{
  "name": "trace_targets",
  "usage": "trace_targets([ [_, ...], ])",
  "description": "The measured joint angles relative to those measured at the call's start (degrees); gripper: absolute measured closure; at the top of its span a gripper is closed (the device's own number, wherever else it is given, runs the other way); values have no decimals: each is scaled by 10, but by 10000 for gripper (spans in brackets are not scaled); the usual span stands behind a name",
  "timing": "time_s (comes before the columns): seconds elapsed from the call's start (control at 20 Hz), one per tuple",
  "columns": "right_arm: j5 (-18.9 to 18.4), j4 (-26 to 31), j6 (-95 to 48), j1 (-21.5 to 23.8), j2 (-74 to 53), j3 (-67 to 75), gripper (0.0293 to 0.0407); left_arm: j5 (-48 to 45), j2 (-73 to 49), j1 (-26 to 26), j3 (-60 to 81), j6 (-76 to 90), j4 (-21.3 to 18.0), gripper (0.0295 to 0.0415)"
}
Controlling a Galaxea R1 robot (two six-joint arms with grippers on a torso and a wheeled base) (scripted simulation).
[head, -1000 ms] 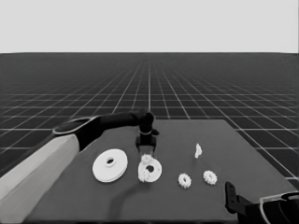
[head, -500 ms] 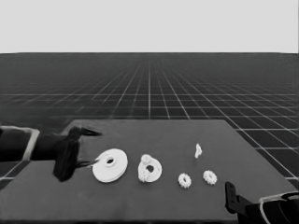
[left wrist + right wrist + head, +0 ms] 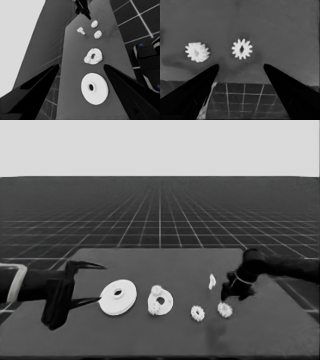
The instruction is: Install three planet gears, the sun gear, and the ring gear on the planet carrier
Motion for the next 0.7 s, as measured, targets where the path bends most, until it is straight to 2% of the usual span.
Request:
trace_targets([
  [0.2, -6, 7, 8, 0, 14, -29, 315, 0, 0, 0, 0, 0, 0, 326],
  [0.3, 43, -63, -2, -84, 35, -71, 315, 0, 0, 0, 0, 0, 0, 326],
  [0.4, 61, -83, -8, -113, 47, -96, 315, 0, 0, 0, 0, 0, 0, 326],
  [0.7, 71, -92, -12, -125, 54, -110, 315, 0, 0, 0, 0, 0, 0, 326],
])
